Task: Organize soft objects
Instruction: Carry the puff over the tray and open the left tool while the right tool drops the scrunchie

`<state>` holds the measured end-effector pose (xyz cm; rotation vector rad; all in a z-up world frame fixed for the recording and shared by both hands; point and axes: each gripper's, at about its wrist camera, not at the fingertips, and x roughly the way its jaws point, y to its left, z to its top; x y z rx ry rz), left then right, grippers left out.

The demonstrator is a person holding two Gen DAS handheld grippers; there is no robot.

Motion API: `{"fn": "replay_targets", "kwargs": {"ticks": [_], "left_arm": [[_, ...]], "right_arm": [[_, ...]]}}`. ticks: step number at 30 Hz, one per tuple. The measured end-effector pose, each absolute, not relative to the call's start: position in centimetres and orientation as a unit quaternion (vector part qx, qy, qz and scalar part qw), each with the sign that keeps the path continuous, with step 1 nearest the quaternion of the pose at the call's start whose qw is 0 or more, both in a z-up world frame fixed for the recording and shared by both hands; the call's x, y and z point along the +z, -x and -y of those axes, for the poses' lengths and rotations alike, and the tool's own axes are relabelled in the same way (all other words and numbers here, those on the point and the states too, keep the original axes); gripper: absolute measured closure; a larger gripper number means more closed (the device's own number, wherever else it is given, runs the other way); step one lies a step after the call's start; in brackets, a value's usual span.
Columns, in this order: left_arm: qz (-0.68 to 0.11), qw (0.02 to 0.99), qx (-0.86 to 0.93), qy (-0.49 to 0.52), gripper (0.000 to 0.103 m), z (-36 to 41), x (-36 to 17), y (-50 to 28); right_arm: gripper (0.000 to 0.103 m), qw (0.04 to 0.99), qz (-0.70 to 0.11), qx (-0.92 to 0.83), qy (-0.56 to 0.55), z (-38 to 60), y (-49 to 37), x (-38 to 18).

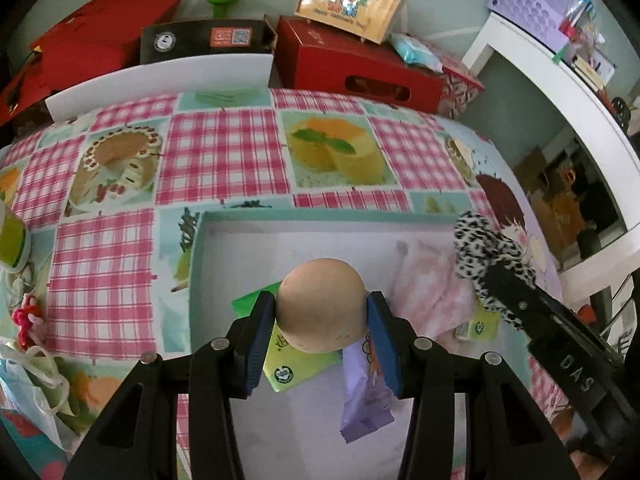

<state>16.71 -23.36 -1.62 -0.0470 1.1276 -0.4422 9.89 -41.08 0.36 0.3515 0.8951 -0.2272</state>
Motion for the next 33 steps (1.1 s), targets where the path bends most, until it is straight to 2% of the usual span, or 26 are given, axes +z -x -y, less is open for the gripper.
{"fn": "replay_targets", "kwargs": {"ticks": [13, 16, 21, 28, 29, 31, 33], "left_arm": [[-0.546, 0.810, -0.213, 0.000, 0.052, 24.5, -2.2, -16.2], [-0.545, 0.811, -0.213, -0.003, 0.044, 24.4, -2.0, -16.2], [-0.543, 0.813, -0.210, 0.001, 0.043, 23.7, -1.5, -16.3], [-0.538, 0.821, -0.191, 0.014, 0.043, 22.1, -0.6, -16.6], [-0.537, 0.822, -0.187, 0.015, 0.040, 21.9, -0.6, -16.7], [-0.533, 0.828, -0.171, 0.020, 0.021, 21.1, -0.4, -16.9], [-0.526, 0.835, -0.158, 0.024, 0.020, 20.3, -0.2, -17.1]], "right_arm": [[0.062, 0.872, -0.452, -0.108, -0.153, 40.3, -10.3, -0.1], [0.054, 0.872, -0.454, -0.110, -0.147, 40.2, -10.3, 0.1], [0.046, 0.874, -0.452, -0.116, -0.137, 40.0, -10.3, 0.4], [0.045, 0.878, -0.443, -0.121, -0.132, 40.0, -10.1, 1.2], [0.044, 0.879, -0.442, -0.122, -0.131, 39.9, -10.1, 1.4], [0.041, 0.881, -0.438, -0.124, -0.130, 39.9, -10.0, 1.6], [0.032, 0.881, -0.438, -0.129, -0.127, 39.9, -10.0, 1.7]]}}
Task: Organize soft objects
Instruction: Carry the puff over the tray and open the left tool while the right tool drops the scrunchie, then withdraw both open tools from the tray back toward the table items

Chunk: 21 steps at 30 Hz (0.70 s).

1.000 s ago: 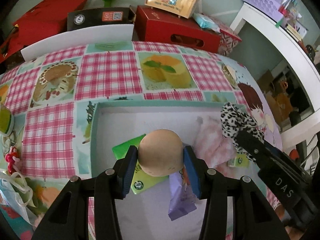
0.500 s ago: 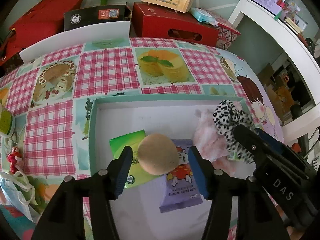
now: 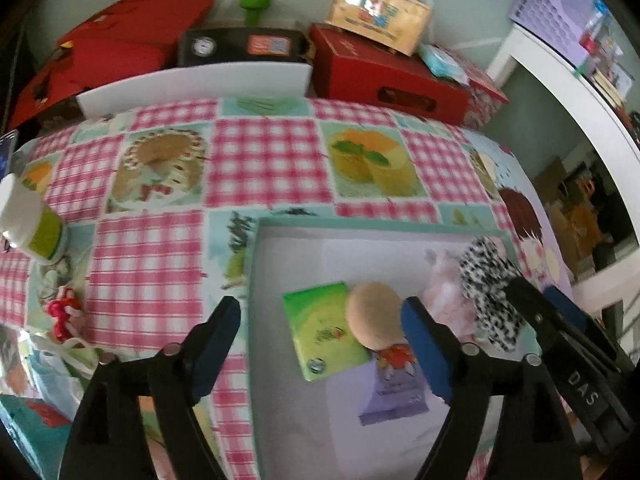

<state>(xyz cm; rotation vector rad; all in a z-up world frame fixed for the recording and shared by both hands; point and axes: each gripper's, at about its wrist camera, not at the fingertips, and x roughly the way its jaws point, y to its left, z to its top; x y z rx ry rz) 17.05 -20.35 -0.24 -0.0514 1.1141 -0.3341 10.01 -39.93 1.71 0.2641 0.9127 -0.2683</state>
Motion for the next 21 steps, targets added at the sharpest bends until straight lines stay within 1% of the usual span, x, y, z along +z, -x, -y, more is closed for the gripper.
{"fn": "replay_targets", "kwargs": {"ticks": [2, 3, 7, 8, 9, 10, 11, 14, 15, 21], "left_arm": [[-0.522, 0.841, -0.141, 0.023, 0.020, 19.7, -0.2, -17.3], [-0.521, 0.843, -0.135, 0.021, 0.020, 19.4, -0.3, -17.4], [-0.523, 0.845, -0.114, 0.010, 0.019, 18.8, -0.8, -17.7], [-0.525, 0.844, -0.111, 0.010, 0.019, 18.7, -1.0, -17.9], [-0.528, 0.842, -0.109, 0.011, 0.017, 18.6, -1.1, -17.9], [-0.530, 0.841, -0.109, 0.013, 0.011, 18.5, -1.2, -18.0], [-0.532, 0.840, -0.107, 0.014, 0.009, 18.4, -1.3, -18.0], [-0.531, 0.841, -0.104, 0.014, 0.009, 18.4, -1.4, -18.0], [-0.531, 0.841, -0.104, 0.014, 0.009, 18.4, -1.4, -18.0], [-0.529, 0.843, -0.095, 0.018, 0.008, 18.1, -1.6, -18.0]], "right_arm": [[0.025, 0.878, -0.442, -0.133, -0.125, 39.9, -10.1, 1.6], [0.023, 0.876, -0.446, -0.135, -0.125, 40.0, -10.2, 1.4], [0.023, 0.871, -0.456, -0.141, -0.120, 40.1, -10.4, 0.9], [0.021, 0.870, -0.457, -0.142, -0.119, 40.1, -10.4, 0.8], [0.017, 0.870, -0.457, -0.142, -0.119, 40.1, -10.4, 0.8], [0.015, 0.870, -0.457, -0.143, -0.119, 40.1, -10.5, 0.8], [0.011, 0.870, -0.457, -0.144, -0.120, 40.1, -10.5, 0.8], [0.003, 0.869, -0.457, -0.148, -0.119, 40.1, -10.5, 0.7], [0.002, 0.869, -0.458, -0.149, -0.118, 40.2, -10.5, 0.7], [0.000, 0.867, -0.458, -0.156, -0.116, 40.2, -10.6, 0.6]]}}
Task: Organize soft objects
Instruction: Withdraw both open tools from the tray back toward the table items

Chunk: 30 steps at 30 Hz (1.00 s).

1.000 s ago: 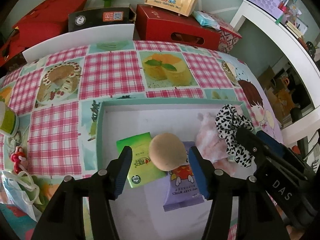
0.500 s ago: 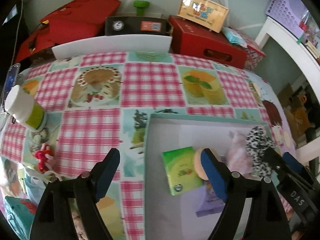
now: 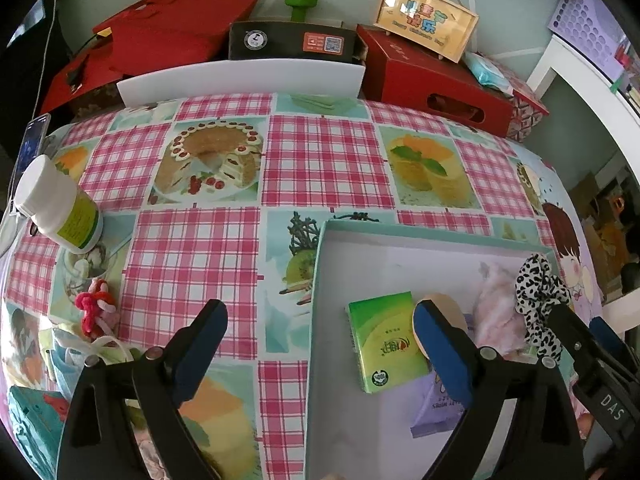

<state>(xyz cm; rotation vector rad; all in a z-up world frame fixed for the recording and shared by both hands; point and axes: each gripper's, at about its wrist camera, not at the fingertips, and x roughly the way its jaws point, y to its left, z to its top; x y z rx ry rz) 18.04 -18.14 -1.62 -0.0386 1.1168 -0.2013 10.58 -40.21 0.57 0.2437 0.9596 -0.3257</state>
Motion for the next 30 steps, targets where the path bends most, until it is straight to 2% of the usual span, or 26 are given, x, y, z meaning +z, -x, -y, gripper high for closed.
{"fn": "replay_targets", "kwargs": {"ticks": [18, 30], "left_arm": [[-0.506, 0.857, -0.079, 0.059, 0.007, 15.5, -0.2, -18.4], [-0.485, 0.868, -0.057, 0.091, 0.007, 11.7, 1.3, -18.1]], "right_arm": [[0.000, 0.866, -0.455, -0.172, -0.115, 40.5, -9.8, 1.9], [0.000, 0.874, -0.458, -0.135, -0.093, 37.3, -10.6, 2.3]]}}
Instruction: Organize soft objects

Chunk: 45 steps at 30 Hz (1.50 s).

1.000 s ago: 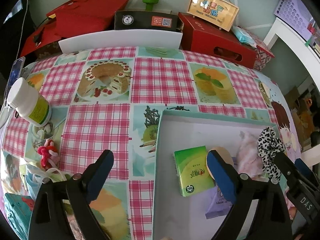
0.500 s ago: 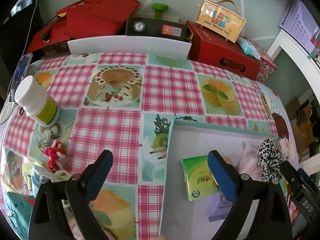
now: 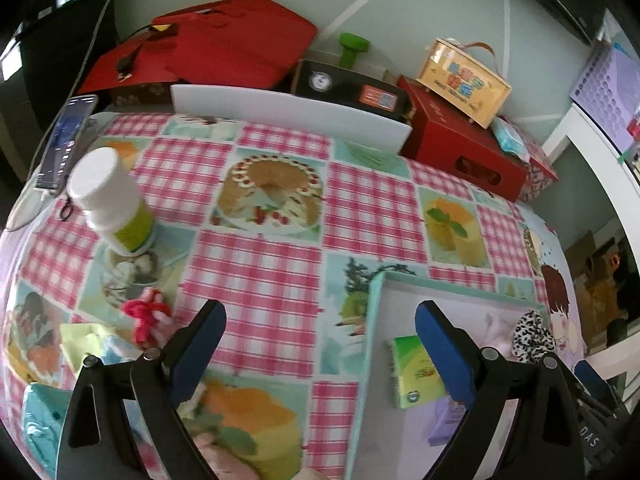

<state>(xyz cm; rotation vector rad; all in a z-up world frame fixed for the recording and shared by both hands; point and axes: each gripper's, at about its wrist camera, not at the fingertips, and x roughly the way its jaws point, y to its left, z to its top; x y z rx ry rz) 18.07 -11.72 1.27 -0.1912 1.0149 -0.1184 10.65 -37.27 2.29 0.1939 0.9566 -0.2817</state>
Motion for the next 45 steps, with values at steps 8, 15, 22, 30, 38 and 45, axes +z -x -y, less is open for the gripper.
{"fn": "replay_targets", "kwargs": {"ticks": [8, 15, 22, 30, 38, 45], "left_arm": [[-0.472, 0.875, 0.002, 0.111, 0.007, 6.8, 2.2, -17.5], [-0.468, 0.869, 0.027, 0.156, 0.007, 2.2, 2.2, -16.9], [-0.470, 0.863, 0.052, 0.178, 0.007, -1.6, 2.1, -15.8], [-0.486, 0.857, 0.065, 0.160, 0.007, -4.7, 1.8, -14.5], [-0.510, 0.844, 0.080, 0.146, 0.007, -7.1, 0.9, -14.1], [-0.532, 0.828, 0.093, 0.151, 0.007, -8.8, -0.3, -14.0]], "right_arm": [[0.000, 0.874, -0.464, -0.112, -0.090, 35.5, -11.2, 1.8], [0.000, 0.878, -0.466, -0.078, -0.077, 32.7, -11.8, 1.8], [0.000, 0.880, -0.469, -0.038, -0.065, 29.4, -12.3, 1.7], [0.000, 0.877, -0.477, 0.017, -0.046, 25.0, -12.9, 1.1], [0.000, 0.871, -0.485, 0.079, -0.026, 19.6, -13.2, 0.4], [0.000, 0.859, -0.492, 0.143, -0.017, 15.0, -13.0, -0.5]]}}
